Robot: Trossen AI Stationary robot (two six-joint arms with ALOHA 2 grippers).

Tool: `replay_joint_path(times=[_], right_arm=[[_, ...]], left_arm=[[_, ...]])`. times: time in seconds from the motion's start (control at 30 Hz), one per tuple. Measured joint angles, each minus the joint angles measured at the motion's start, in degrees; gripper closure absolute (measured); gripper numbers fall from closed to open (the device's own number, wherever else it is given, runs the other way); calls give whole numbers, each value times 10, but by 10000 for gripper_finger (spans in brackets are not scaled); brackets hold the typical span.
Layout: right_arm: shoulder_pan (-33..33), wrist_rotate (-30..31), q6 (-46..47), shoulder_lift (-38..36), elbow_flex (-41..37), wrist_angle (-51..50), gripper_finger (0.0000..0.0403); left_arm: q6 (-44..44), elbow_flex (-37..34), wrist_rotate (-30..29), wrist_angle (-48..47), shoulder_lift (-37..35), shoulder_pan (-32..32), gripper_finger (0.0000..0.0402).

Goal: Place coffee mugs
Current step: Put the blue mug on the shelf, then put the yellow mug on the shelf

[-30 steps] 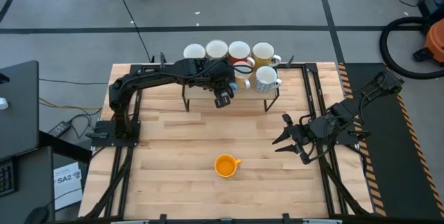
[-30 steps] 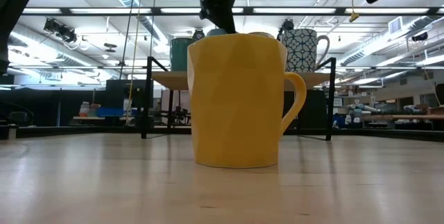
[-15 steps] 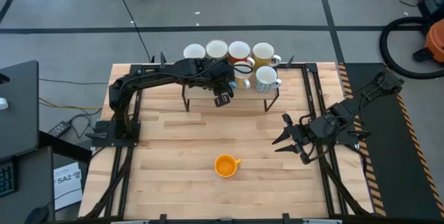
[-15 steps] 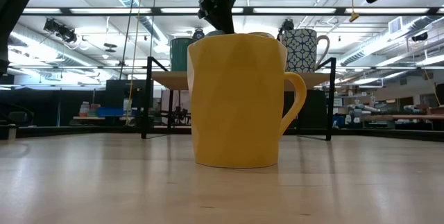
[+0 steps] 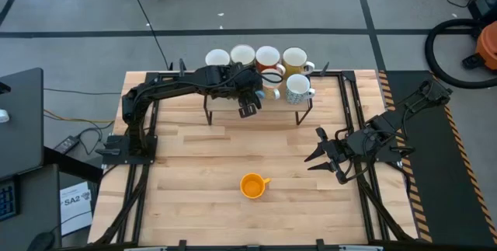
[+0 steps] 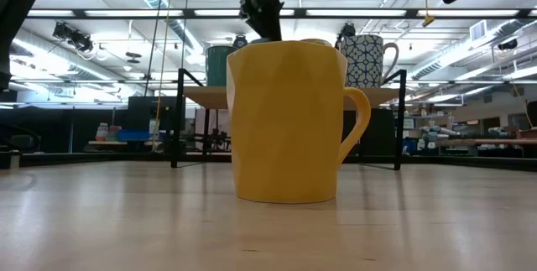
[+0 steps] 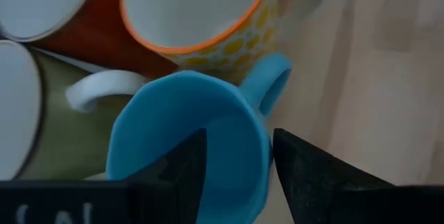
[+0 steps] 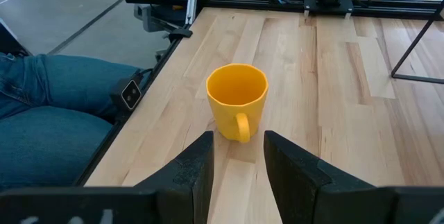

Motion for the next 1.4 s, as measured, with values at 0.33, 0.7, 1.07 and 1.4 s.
replay_joint_path(times=[0.33,0.7,1.07,1.4], right_arm=[[0,0,0,0,0,0,270],[0,0,0,0,0,0,270],[0,0,0,0,0,4,270],[0,0,2,0,0,4,270]], left_arm=[[9,2,-12,0,0,-4,228],[-28,61,22,-6,-16,-80,228],[-139,73,36,-10,-13,-224,228],[-271,73,31,-16,-10,-338,228]])
